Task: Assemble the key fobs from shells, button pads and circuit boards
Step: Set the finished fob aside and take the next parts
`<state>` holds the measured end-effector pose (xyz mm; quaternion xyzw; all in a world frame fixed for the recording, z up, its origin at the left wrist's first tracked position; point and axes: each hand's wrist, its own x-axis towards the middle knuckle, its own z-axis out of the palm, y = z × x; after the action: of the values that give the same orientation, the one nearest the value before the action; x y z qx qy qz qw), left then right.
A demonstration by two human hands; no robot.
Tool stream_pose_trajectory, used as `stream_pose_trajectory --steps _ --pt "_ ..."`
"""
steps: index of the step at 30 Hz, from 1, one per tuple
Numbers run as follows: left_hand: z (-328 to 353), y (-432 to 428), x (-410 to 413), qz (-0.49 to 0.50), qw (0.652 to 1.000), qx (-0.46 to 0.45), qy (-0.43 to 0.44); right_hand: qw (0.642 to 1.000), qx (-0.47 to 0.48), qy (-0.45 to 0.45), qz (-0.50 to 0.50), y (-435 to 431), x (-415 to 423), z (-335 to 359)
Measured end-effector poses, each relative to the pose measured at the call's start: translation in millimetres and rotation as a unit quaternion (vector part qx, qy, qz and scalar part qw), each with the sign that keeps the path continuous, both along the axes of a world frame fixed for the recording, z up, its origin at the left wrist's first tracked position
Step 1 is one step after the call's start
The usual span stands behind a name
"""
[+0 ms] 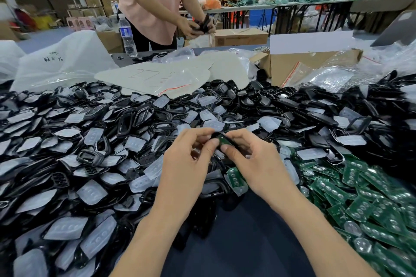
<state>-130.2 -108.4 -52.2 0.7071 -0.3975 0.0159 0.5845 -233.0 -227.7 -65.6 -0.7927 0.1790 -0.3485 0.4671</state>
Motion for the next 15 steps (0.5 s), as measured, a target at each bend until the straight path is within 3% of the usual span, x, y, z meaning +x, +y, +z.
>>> stream_pose_trajectory --steps 6,15 --pt "20 37 26 0.041 0.999 0.029 -0.017 0.993 0.083 -0.069 -0.051 -5 -3 8" --pt "44 84 62 0.017 0.956 0.29 -0.053 0.99 0.109 -0.077 -0.039 2 5 3"
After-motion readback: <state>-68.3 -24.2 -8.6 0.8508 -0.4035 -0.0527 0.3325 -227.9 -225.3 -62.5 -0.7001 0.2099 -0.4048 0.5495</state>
